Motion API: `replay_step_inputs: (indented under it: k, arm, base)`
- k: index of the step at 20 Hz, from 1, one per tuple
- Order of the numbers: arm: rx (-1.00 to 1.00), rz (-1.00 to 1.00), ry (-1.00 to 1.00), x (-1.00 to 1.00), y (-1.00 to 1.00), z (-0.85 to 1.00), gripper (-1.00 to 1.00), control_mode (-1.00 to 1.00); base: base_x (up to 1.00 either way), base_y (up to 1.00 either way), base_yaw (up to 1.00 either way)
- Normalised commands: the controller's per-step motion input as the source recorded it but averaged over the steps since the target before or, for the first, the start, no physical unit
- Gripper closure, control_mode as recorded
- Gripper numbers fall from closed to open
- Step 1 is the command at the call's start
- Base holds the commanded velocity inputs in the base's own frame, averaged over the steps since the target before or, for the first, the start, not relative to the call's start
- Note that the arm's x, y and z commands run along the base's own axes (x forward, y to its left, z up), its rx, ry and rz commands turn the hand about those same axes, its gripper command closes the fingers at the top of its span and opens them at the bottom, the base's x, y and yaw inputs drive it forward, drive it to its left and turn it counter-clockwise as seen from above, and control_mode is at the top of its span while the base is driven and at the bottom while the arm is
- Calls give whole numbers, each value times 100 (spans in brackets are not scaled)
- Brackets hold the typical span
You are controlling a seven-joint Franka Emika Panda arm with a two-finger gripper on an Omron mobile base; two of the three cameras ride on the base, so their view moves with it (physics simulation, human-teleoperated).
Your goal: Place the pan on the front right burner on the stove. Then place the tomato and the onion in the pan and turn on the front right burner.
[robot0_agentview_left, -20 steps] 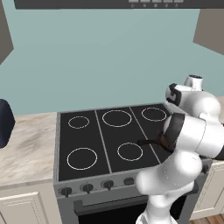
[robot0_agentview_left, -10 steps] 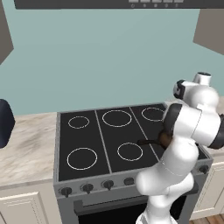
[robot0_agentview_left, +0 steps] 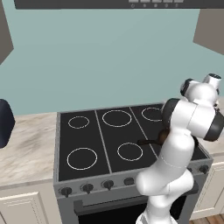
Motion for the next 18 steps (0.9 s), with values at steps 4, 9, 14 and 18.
replay_step_inputs:
  k: [4, 9, 14, 18]
  arm:
    - [-13, 29, -1, 17, -26, -17, -100, -100]
    - [-11, 26, 0, 23, -27, -10, -100, -100]
    - [-2, 23, 0, 29, -22, -21, -100, -100]
    - [0, 13, 6, 28, -27, -18, -100, -100]
  base:
    - [0, 0, 0]
    - [0, 0, 0]
    - [0, 0, 0]
    - [0, 0, 0]
